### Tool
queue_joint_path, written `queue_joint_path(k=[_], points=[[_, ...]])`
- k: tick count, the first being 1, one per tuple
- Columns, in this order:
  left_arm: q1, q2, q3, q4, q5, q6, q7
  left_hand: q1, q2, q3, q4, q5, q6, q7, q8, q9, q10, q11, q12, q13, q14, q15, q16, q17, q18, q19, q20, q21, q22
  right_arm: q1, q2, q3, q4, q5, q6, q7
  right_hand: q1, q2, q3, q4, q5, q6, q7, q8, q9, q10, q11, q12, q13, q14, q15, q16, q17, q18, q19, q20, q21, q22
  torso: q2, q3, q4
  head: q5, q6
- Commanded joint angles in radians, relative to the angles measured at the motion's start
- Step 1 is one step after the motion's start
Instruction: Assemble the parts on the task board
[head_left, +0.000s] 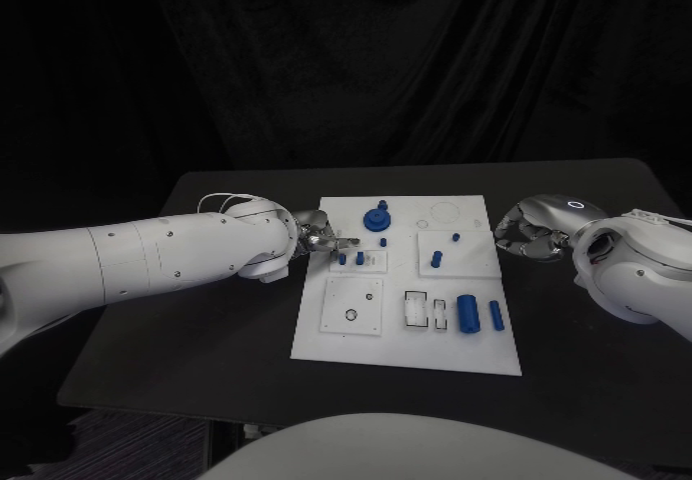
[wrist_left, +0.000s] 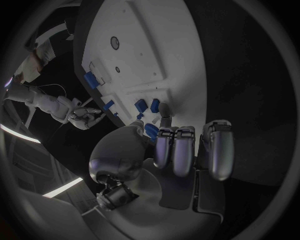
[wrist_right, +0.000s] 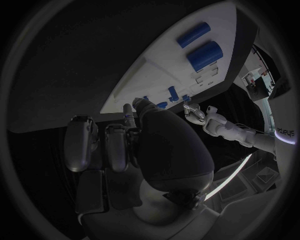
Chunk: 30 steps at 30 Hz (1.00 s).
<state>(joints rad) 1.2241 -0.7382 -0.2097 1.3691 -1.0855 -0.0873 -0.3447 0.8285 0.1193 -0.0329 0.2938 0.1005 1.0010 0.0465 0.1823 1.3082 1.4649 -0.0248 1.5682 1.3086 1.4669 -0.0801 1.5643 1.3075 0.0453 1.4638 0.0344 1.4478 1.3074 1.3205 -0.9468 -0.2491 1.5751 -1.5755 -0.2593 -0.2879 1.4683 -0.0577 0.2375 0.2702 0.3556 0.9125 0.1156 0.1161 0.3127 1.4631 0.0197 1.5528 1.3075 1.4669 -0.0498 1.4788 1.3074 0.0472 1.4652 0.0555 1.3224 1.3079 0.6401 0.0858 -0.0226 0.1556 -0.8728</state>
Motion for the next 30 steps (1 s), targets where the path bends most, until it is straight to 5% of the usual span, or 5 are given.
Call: queue_joint_path(k=[1,17,19,24,30], points=[[-0.003,-0.002,-0.002,-0.003,0.003,-0.026,0.025,0.001,0.006,-0.004,-0.001,0.003,0.005,-0.004,0.003,0.021,0.106,-0.002,0.003,0.262,0.104,0.003,0.006,0.263,-0.003,0.018,0.002,-0.004,0.173,-0.002,0.000,0.001,0.000,-0.003,0.008,-0.016,0.002,0.008,0.005,-0.001,0.006,0.002,0.003,-0.004,-0.001,0.073,0.007,-0.004,0.230,0.080,0.007,-0.004,0.183,0.011,0.008,0.009,-0.006,0.184,0.000,0.0001,0.0000,0.000,0.000],[-0.004,-0.008,-0.002,-0.002,0.003,-0.096,0.125,0.015,0.038,-0.008,-0.001,0.053,0.045,-0.017,0.043,0.029,0.106,-0.013,0.003,0.262,0.104,-0.005,0.006,0.263,-0.003,0.020,-0.004,-0.003,0.175,-0.003,0.001,0.001,-0.001,-0.003,0.005,-0.016,0.002,0.008,0.006,0.000,0.006,0.002,0.003,-0.004,-0.001,0.073,0.007,-0.004,0.230,0.080,0.007,-0.007,0.181,0.011,0.008,0.009,-0.008,0.184,-0.001,0.0003,-0.0011,0.001,0.000],[-0.004,-0.012,-0.002,0.001,0.003,-0.160,0.194,0.142,0.000,0.006,-0.046,0.173,-0.007,-0.016,0.034,0.026,0.106,-0.012,0.003,0.262,0.104,-0.006,0.006,0.263,-0.003,0.018,-0.009,-0.006,0.175,-0.003,0.000,0.001,0.000,-0.003,0.003,-0.015,0.002,0.008,0.006,0.000,0.006,0.002,0.003,-0.004,-0.001,0.073,0.007,-0.004,0.230,0.080,0.007,-0.007,0.181,0.011,0.008,0.009,-0.008,0.184,-0.001,0.0000,-0.0018,0.001,0.000],[-0.004,-0.019,-0.002,-0.006,-0.022,-0.312,0.427,0.347,-0.049,0.041,-0.048,0.203,-0.122,0.034,-0.070,-0.043,0.106,0.028,0.003,0.262,0.104,0.032,0.006,0.263,0.011,-0.038,0.023,-0.068,0.149,-0.003,-0.005,0.001,0.002,-0.003,-0.006,-0.013,0.002,0.008,0.006,0.000,0.006,0.002,0.003,-0.004,-0.001,0.073,0.007,-0.004,0.230,0.080,0.007,-0.007,0.181,0.011,0.008,0.009,-0.008,0.184,-0.001,0.0001,-0.0011,-0.002,0.000],[-0.003,-0.010,-0.001,-0.033,-0.043,-0.352,0.670,0.598,-0.082,0.128,-0.019,0.203,-0.307,0.071,-0.120,-0.270,-0.368,0.092,-0.390,0.064,-0.302,0.109,-0.254,-0.016,0.065,-0.369,0.080,-0.354,0.067,-0.003,-0.009,0.001,0.002,-0.003,-0.016,-0.010,0.002,0.009,0.007,-0.001,0.007,0.003,0.002,-0.003,-0.001,0.073,0.008,-0.004,0.230,0.080,0.007,-0.007,0.181,0.012,0.007,0.009,-0.009,0.183,-0.001,0.0009,-0.0011,-0.006,0.000]])
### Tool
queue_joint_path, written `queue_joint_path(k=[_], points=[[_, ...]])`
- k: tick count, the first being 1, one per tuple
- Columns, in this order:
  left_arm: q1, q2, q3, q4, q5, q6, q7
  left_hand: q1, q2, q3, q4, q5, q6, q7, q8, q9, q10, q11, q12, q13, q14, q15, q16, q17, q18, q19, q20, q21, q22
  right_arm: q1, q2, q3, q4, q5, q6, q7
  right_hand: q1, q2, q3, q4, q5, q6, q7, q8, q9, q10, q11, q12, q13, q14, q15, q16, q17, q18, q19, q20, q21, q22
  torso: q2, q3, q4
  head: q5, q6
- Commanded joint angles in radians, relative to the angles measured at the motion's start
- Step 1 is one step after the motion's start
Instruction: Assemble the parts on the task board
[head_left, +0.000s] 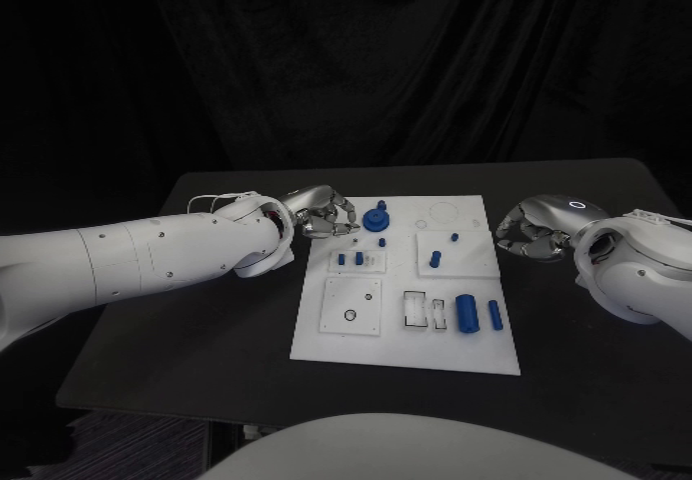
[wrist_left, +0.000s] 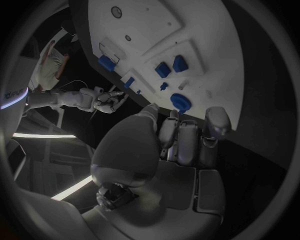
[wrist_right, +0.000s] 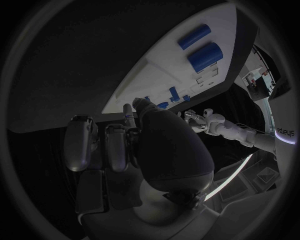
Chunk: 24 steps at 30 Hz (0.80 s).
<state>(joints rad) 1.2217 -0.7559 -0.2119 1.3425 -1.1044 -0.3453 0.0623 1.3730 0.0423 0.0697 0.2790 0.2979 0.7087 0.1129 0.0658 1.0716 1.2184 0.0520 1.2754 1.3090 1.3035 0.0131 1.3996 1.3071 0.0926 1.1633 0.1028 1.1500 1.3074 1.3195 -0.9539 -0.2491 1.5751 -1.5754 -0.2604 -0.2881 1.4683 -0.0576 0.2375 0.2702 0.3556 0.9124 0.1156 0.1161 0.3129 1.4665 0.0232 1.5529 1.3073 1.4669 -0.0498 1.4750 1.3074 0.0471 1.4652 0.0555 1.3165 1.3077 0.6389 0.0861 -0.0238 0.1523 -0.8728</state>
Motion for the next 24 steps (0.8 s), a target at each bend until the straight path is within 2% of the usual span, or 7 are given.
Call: queue_joint_path(k=[1,3,4,5,8,13,24], points=[[-0.001,0.011,0.001,-0.011,-0.025,-0.092,0.293,0.075,-0.008,0.039,-0.004,0.015,-0.024,-0.001,-0.005,-0.054,-0.129,0.018,-0.107,0.057,-0.175,0.017,-0.114,-0.049,0.015,-0.066,0.017,-0.049,0.076,-0.002,-0.003,0.001,0.002,-0.003,-0.016,-0.009,0.002,0.009,0.007,-0.001,0.007,0.003,0.002,-0.003,-0.001,0.069,0.004,-0.004,0.230,0.080,0.007,-0.003,0.181,0.012,0.007,0.009,-0.003,0.184,0.000,0.0010,-0.0002,-0.003,0.000],[0.000,0.021,0.001,-0.020,-0.030,-0.081,0.326,0.115,-0.022,0.075,-0.002,0.021,-0.059,-0.002,-0.006,-0.124,-0.117,0.014,-0.106,0.054,-0.223,0.010,-0.160,-0.121,0.014,-0.035,0.021,-0.018,0.098,-0.002,-0.004,0.001,0.002,-0.003,-0.017,-0.008,0.002,0.009,0.007,-0.001,0.007,0.003,0.002,-0.003,-0.001,0.069,0.004,-0.004,0.230,0.080,0.007,-0.003,0.181,0.012,0.007,0.009,-0.003,0.184,0.002,0.0011,-0.0017,-0.002,0.000],[0.000,0.028,0.001,-0.026,-0.039,-0.068,0.334,0.126,-0.026,0.092,0.002,0.022,-0.069,-0.002,-0.003,-0.153,-0.208,0.013,-0.195,0.007,-0.148,0.009,-0.110,-0.075,0.007,0.006,0.021,0.022,0.117,-0.002,-0.004,0.001,0.002,-0.003,-0.017,-0.008,0.002,0.009,0.007,-0.001,0.007,0.003,0.002,-0.003,-0.001,0.069,0.004,-0.004,0.230,0.080,0.007,-0.003,0.181,0.012,0.007,0.009,-0.003,0.184,0.003,0.0008,-0.0021,-0.001,0.000],[0.000,0.040,0.001,-0.036,-0.062,-0.052,0.338,0.135,-0.043,0.128,0.008,0.019,-0.084,-0.015,-0.006,-0.211,-0.561,0.038,-0.546,-0.177,-0.049,0.027,-0.037,-0.006,-0.008,0.065,0.030,0.085,0.145,-0.002,-0.004,0.001,0.002,-0.003,-0.018,-0.007,0.002,0.009,0.007,-0.001,0.007,0.003,0.002,-0.003,-0.001,0.069,0.004,-0.004,0.230,0.080,0.007,-0.003,0.181,0.012,0.007,0.009,-0.003,0.184,0.004,-0.0001,-0.0014,-0.002,0.000],[0.000,0.066,0.001,-0.064,-0.130,-0.032,0.334,0.163,-0.061,0.206,-0.012,-0.003,-0.100,-0.031,-0.003,-0.337,-0.640,0.054,-0.729,-0.345,-0.019,0.023,-0.009,-0.001,-0.013,0.103,0.042,0.128,0.157,-0.002,-0.001,0.001,0.001,-0.003,-0.018,-0.005,0.003,0.009,0.007,-0.002,0.007,0.004,0.002,-0.003,-0.001,0.070,0.004,-0.003,0.231,0.080,0.008,-0.002,0.182,0.012,0.007,0.010,-0.003,0.184,0.005,-0.0012,0.0010,-0.004,0.000],[-0.001,0.109,0.001,-0.116,-0.251,-0.027,0.312,0.175,-0.086,0.271,-0.070,-0.040,-0.078,-0.051,-0.002,-0.455,-0.618,0.036,-0.844,-0.524,0.065,0.003,0.028,0.024,-0.030,0.194,0.025,0.207,0.180,-0.002,0.001,0.001,0.000,-0.003,-0.017,-0.004,0.003,0.008,0.007,-0.002,0.007,0.005,0.002,-0.003,-0.001,0.070,0.004,-0.003,0.231,0.080,0.008,-0.003,0.181,0.011,0.008,0.010,-0.002,0.184,0.005,-0.0013,0.0014,-0.004,0.000],[-0.001,0.180,0.001,-0.187,-0.382,-0.035,0.259,0.169,-0.117,0.272,-0.143,-0.162,-0.016,-0.145,0.002,-0.522,-0.620,0.019,-0.902,-0.654,0.084,-0.016,0.028,0.001,-0.032,0.220,0.006,0.218,0.183,-0.002,0.000,0.001,0.002,-0.003,-0.013,-0.005,0.003,0.008,0.007,-0.003,0.007,0.005,0.002,-0.002,-0.001,0.070,0.004,-0.003,0.231,0.080,0.008,-0.002,0.182,0.011,0.008,0.010,-0.002,0.184,0.006,-0.0017,-0.0009,-0.002,0.000]])
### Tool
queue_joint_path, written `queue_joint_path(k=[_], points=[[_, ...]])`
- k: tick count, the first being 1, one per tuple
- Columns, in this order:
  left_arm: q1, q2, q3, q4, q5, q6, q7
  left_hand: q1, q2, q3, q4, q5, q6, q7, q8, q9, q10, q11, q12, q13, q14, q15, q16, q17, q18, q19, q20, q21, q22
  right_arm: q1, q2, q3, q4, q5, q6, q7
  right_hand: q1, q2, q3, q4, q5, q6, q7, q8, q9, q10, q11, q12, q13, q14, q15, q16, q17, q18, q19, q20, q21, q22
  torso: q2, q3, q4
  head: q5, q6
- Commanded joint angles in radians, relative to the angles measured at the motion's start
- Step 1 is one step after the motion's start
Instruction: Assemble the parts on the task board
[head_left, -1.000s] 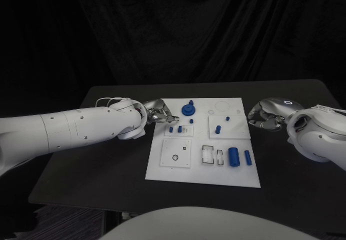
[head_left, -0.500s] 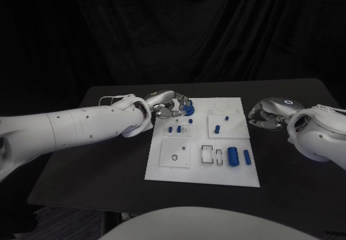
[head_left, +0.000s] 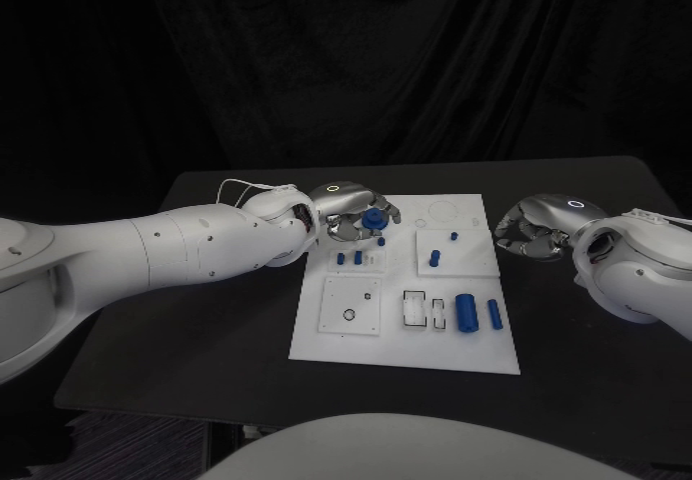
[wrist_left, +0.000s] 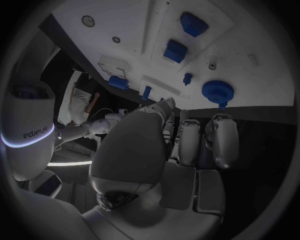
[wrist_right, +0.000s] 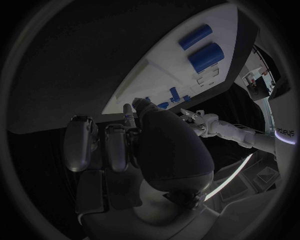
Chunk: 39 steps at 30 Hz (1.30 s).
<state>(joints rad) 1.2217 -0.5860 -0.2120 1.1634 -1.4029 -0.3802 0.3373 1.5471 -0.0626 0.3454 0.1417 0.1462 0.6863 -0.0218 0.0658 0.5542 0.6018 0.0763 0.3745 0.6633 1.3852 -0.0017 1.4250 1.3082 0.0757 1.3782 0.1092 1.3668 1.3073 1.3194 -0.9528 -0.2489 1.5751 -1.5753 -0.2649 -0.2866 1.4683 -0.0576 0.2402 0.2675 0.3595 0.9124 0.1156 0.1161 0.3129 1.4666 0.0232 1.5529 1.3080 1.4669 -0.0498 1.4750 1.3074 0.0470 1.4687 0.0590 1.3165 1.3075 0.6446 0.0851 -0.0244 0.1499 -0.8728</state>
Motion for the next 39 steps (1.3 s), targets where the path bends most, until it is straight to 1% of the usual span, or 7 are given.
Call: queue_joint_path(k=[1,3,7,11,21,32,39], points=[[-0.001,0.017,0.001,-0.014,-0.099,0.001,-0.021,-0.018,-0.014,-0.015,-0.005,-0.027,0.013,-0.020,0.001,-0.012,-0.007,-0.005,-0.002,-0.017,0.003,-0.001,0.002,-0.004,-0.015,0.007,0.000,0.000,0.183,-0.002,-0.001,0.001,0.003,-0.003,-0.008,-0.006,0.003,0.008,0.004,0.000,0.003,0.005,0.002,-0.002,-0.001,0.070,0.004,-0.003,0.230,0.080,0.008,-0.002,0.182,0.012,0.004,0.006,-0.003,0.184,0.000,-0.0009,-0.0012,0.001,0.000],[-0.002,0.026,0.001,-0.021,-0.120,0.002,-0.032,-0.029,-0.015,-0.027,-0.007,-0.040,0.018,-0.035,0.000,-0.021,-0.006,-0.009,0.002,-0.024,0.002,-0.003,0.001,-0.008,-0.015,0.007,-0.001,-0.002,0.183,-0.002,-0.001,0.001,0.004,-0.003,-0.008,-0.006,0.003,0.008,0.004,0.000,0.003,0.005,0.002,-0.002,-0.001,0.070,0.004,-0.003,0.230,0.080,0.008,-0.002,0.182,0.012,0.004,0.006,-0.003,0.184,0.000,-0.0005,-0.0018,0.001,0.000],[-0.002,0.040,0.001,-0.031,-0.142,0.011,-0.057,-0.047,-0.016,-0.043,-0.004,-0.044,0.032,-0.032,0.002,-0.029,-0.003,-0.010,0.008,-0.032,0.005,-0.006,0.002,-0.009,-0.016,0.010,-0.003,-0.001,0.183,-0.002,-0.001,0.001,0.005,-0.003,-0.008,-0.006,0.003,0.008,0.004,0.000,0.003,0.005,0.002,-0.002,-0.001,0.070,0.004,-0.003,0.230,0.080,0.008,-0.002,0.182,0.012,0.004,0.006,-0.003,0.184,-0.001,0.0005,-0.0024,0.000,0.000],[-0.004,0.056,0.001,-0.047,-0.154,0.024,-0.087,-0.055,-0.013,-0.053,-0.008,-0.042,0.051,-0.019,0.005,-0.035,-0.003,-0.009,0.012,-0.039,0.008,-0.005,0.005,-0.008,-0.016,0.012,-0.004,-0.002,0.183,-0.002,-0.001,0.001,0.006,-0.003,-0.007,-0.007,0.003,0.008,0.004,0.000,0.003,0.005,0.002,-0.002,-0.001,0.070,0.004,-0.003,0.230,0.080,0.008,-0.002,0.182,0.012,0.004,0.006,-0.003,0.184,-0.002,0.0011,0.0001,-0.003,0.000],[-0.019,0.083,0.001,-0.084,-0.160,0.067,-0.125,-0.065,-0.001,-0.065,-0.019,-0.037,0.123,0.022,0.013,-0.048,0.027,-0.006,0.035,-0.058,0.018,-0.003,0.013,-0.003,-0.019,0.028,-0.004,0.008,0.189,-0.002,0.000,0.001,0.006,0.005,-0.003,-0.009,0.003,0.008,0.004,0.000,0.003,0.005,0.002,-0.002,-0.001,0.070,0.004,-0.003,0.230,0.080,0.008,-0.002,0.182,0.012,0.004,0.006,-0.003,0.184,-0.003,0.0012,0.0003,-0.013,0.000],[-0.032,0.085,0.001,-0.094,-0.161,0.084,-0.128,-0.078,-0.001,-0.074,-0.018,-0.036,0.139,0.036,0.009,-0.055,0.047,-0.006,0.046,-0.066,0.023,-0.003,0.017,0.000,-0.021,0.033,-0.004,0.012,0.190,-0.002,0.001,0.001,0.005,0.006,0.000,-0.009,0.002,0.007,0.004,0.000,0.004,0.007,0.002,-0.002,-0.001,0.069,0.004,-0.004,0.229,0.079,0.008,-0.003,0.181,0.012,0.004,0.006,-0.004,0.184,-0.004,0.0005,0.0002,-0.023,0.000],[-0.034,0.087,0.001,-0.100,-0.161,0.082,-0.114,-0.077,0.014,-0.068,-0.022,-0.019,0.162,0.049,0.009,-0.061,0.082,-0.013,0.063,-0.071,0.028,-0.007,0.022,0.003,-0.022,0.038,-0.005,0.016,0.192,-0.002,0.004,0.001,0.004,0.006,0.003,-0.008,0.002,0.007,0.004,0.000,0.004,0.007,0.002,-0.002,-0.001,0.069,0.004,-0.004,0.229,0.079,0.008,-0.003,0.181,0.012,0.004,0.006,-0.004,0.184,-0.005,0.0005,0.0015,-0.025,0.000]])
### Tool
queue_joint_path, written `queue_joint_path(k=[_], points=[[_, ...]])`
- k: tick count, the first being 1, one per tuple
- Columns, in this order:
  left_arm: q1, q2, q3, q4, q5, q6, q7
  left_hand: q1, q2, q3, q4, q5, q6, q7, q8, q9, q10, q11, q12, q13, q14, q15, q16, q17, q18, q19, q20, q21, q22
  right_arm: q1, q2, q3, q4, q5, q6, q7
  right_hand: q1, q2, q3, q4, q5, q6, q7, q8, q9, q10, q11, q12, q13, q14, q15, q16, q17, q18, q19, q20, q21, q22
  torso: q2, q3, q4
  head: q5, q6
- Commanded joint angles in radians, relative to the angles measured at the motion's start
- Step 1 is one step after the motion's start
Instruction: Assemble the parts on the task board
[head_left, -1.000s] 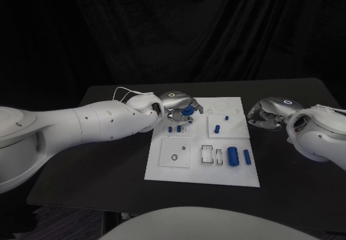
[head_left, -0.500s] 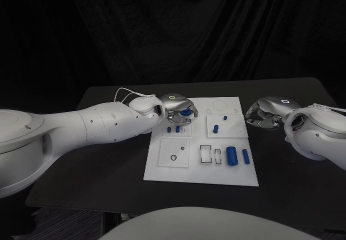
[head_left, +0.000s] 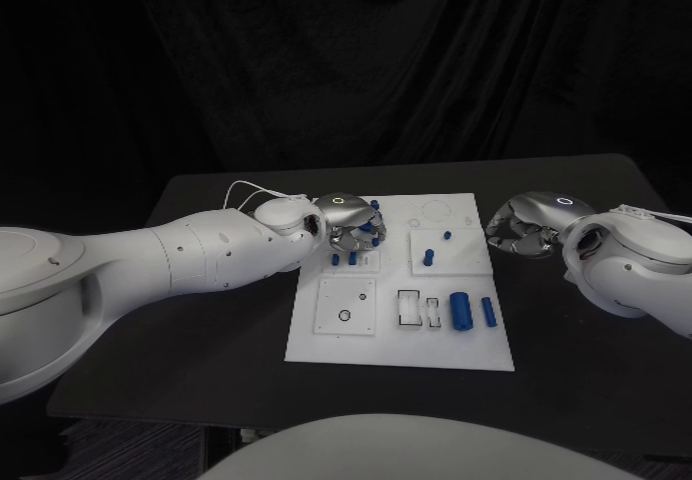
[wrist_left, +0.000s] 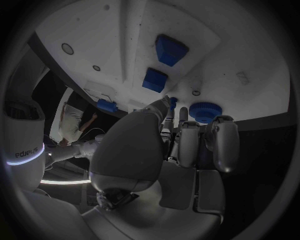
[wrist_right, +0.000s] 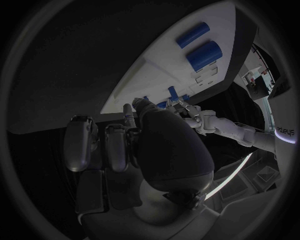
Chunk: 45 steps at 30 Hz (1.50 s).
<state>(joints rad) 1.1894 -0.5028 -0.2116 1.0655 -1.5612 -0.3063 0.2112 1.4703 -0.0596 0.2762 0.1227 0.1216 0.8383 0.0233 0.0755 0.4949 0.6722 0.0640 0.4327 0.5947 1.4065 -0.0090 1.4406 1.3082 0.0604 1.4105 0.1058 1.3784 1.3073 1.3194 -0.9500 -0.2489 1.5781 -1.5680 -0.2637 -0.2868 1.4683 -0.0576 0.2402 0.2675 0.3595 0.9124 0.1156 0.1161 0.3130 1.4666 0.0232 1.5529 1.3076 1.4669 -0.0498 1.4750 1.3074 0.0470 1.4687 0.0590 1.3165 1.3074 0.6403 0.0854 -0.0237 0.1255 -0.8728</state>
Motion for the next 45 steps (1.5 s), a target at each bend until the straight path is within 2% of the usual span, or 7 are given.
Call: queue_joint_path(k=[1,6,19,30,34,39,45], points=[[-0.002,0.004,0.001,-0.003,-0.003,0.006,0.014,0.003,0.015,0.005,-0.005,0.008,0.015,0.011,-0.001,-0.003,0.021,-0.007,0.008,-0.003,0.007,-0.004,0.006,0.003,-0.007,0.008,-0.003,0.006,0.193,-0.002,0.001,0.001,0.001,-0.001,0.002,-0.008,0.002,0.007,0.004,0.000,0.004,0.007,0.002,-0.002,-0.001,0.069,0.004,-0.004,0.229,0.079,0.008,-0.003,0.181,0.012,0.004,0.006,-0.004,0.184,0.000,0.0003,0.0006,0.000,0.000],[-0.004,0.007,0.001,-0.008,-0.003,-0.001,0.026,0.015,0.027,0.020,-0.016,0.012,0.041,0.036,0.001,-0.006,0.059,-0.035,0.012,-0.017,0.019,-0.025,0.015,0.015,-0.010,0.020,-0.015,0.019,0.198,-0.002,0.003,0.001,0.000,0.007,0.002,-0.007,0.001,0.006,0.005,0.000,0.004,0.007,0.002,-0.002,-0.001,0.069,0.004,-0.004,0.230,0.079,0.008,-0.004,0.180,0.012,0.004,0.006,-0.004,0.184,-0.001,0.0008,0.0009,-0.004,0.000],[-0.012,0.019,0.001,-0.025,-0.003,-0.012,0.035,0.026,0.043,0.042,-0.033,0.016,0.068,0.037,-0.003,-0.017,0.145,-0.048,0.006,-0.049,0.026,-0.039,0.016,0.014,-0.012,0.029,-0.029,0.027,0.200,-0.002,0.006,0.001,-0.001,0.010,0.006,-0.009,0.002,0.007,0.005,0.000,0.005,0.007,0.002,-0.002,-0.001,0.069,0.005,-0.004,0.230,0.079,0.008,-0.005,0.180,0.012,0.003,0.006,-0.005,0.184,0.000,0.0008,-0.0004,-0.004,0.000],[-0.015,0.006,0.001,-0.021,-0.003,-0.056,0.040,0.039,0.053,0.053,-0.052,0.021,0.089,0.043,-0.001,-0.019,0.193,-0.048,-0.002,-0.066,0.034,-0.042,0.020,0.019,-0.015,0.040,-0.033,0.038,0.205,-0.002,0.005,0.001,-0.001,0.011,0.007,-0.009,0.002,0.007,0.005,0.000,0.005,0.007,0.002,-0.002,-0.001,0.069,0.005,-0.004,0.230,0.079,0.008,-0.005,0.180,0.012,0.003,0.006,-0.005,0.184,0.000,0.0005,0.0007,-0.005,0.000],[-0.015,-0.010,0.001,-0.003,-0.003,-0.096,0.051,0.040,0.051,0.054,-0.059,0.025,0.102,0.047,0.000,-0.019,0.212,-0.046,-0.009,-0.076,0.043,-0.041,0.025,0.027,-0.018,0.049,-0.036,0.047,0.208,-0.002,0.005,0.001,-0.001,0.011,0.007,-0.009,0.002,0.007,0.005,0.000,0.005,0.007,0.002,-0.002,-0.001,0.069,0.005,-0.004,0.230,0.079,0.008,-0.005,0.180,0.012,0.003,0.006,-0.005,0.184,-0.001,0.0006,0.0014,-0.005,0.000],[-0.010,-0.049,0.003,0.050,-0.003,-0.132,0.056,0.037,0.046,0.053,-0.062,0.026,0.107,0.049,0.000,-0.020,0.219,-0.044,-0.017,-0.084,0.045,-0.041,0.024,0.026,-0.019,0.053,-0.038,0.051,0.209,-0.002,0.004,0.001,-0.001,0.011,0.008,-0.008,0.003,0.009,0.007,-0.001,0.006,0.008,0.002,-0.002,-0.001,0.068,0.005,-0.005,0.229,0.079,0.008,-0.007,0.178,0.013,0.002,0.006,-0.009,0.183,0.000,0.0003,0.0016,-0.003,0.000],[0.020,-0.116,0.007,0.134,-0.003,-0.143,0.050,0.032,0.040,0.055,-0.066,0.026,0.119,0.053,0.002,-0.020,0.237,-0.042,-0.027,-0.097,0.046,-0.039,0.022,0.022,-0.019,0.053,-0.039,0.050,0.209,-0.002,-0.002,0.001,0.000,0.011,0.008,-0.010,0.003,0.009,0.007,-0.001,0.006,0.008,0.002,-0.002,-0.001,0.067,0.005,-0.005,0.228,0.078,0.008,-0.008,0.177,0.013,0.002,0.007,-0.010,0.182,-0.001,0.0002,0.0021,-0.006,0.000]])
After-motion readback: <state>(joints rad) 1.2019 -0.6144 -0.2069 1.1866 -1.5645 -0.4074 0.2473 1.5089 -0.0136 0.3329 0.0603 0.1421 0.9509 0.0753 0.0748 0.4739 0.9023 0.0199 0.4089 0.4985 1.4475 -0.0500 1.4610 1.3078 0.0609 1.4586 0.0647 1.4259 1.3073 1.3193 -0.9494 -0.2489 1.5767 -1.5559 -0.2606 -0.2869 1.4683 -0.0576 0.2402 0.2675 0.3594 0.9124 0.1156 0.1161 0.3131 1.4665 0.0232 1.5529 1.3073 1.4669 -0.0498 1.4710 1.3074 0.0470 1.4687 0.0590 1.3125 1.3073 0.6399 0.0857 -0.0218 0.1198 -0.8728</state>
